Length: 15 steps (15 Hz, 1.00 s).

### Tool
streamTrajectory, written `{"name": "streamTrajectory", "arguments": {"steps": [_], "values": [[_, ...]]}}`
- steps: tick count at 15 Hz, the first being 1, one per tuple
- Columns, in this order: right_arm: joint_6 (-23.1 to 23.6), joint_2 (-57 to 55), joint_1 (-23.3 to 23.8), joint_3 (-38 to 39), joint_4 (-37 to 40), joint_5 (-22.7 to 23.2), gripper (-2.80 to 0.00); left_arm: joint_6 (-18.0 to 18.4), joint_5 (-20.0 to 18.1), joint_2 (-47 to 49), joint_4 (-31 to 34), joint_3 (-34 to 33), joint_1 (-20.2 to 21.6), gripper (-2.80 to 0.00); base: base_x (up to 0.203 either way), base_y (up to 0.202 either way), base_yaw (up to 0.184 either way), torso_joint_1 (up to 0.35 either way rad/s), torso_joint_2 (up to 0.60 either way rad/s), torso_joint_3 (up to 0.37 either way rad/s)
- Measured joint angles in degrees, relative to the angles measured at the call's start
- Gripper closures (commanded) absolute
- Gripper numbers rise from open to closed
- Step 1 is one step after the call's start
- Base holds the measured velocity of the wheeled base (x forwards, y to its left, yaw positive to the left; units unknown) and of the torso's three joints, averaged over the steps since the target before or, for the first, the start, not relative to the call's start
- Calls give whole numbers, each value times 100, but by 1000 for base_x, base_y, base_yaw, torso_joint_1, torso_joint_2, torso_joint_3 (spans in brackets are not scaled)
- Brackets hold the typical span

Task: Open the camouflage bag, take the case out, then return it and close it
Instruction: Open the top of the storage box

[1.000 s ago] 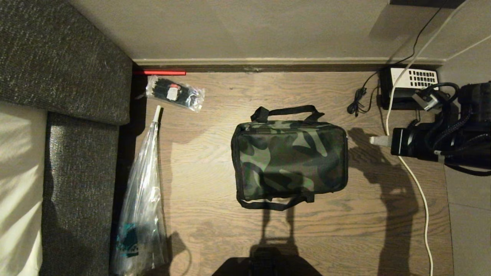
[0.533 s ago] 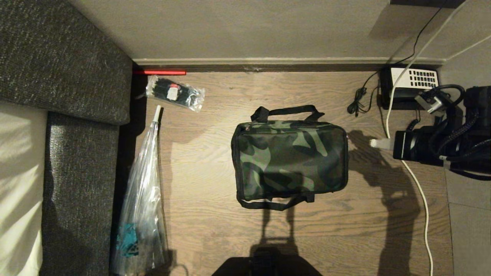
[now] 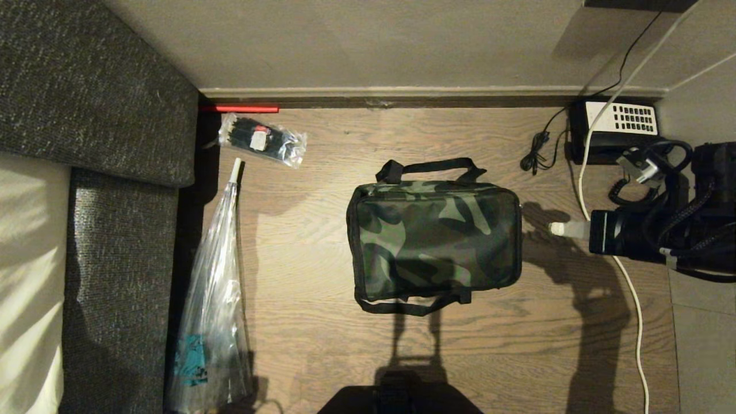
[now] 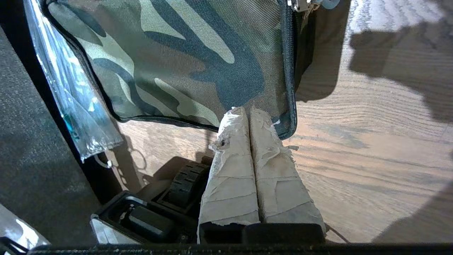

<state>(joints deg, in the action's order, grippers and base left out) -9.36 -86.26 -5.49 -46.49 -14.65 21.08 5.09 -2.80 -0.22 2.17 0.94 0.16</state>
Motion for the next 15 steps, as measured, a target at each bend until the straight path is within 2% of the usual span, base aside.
{"name": "streamTrajectory", "arguments": {"steps": [7,15], "values": [[14,8,6,48,-52,275,0,-63,24,0,-9,-9,0,0,0,0,0,0,0,0],[63,-119,4,146,-56,320,0,-63,28,0,-6,-4,0,0,0,0,0,0,0,0]]}}
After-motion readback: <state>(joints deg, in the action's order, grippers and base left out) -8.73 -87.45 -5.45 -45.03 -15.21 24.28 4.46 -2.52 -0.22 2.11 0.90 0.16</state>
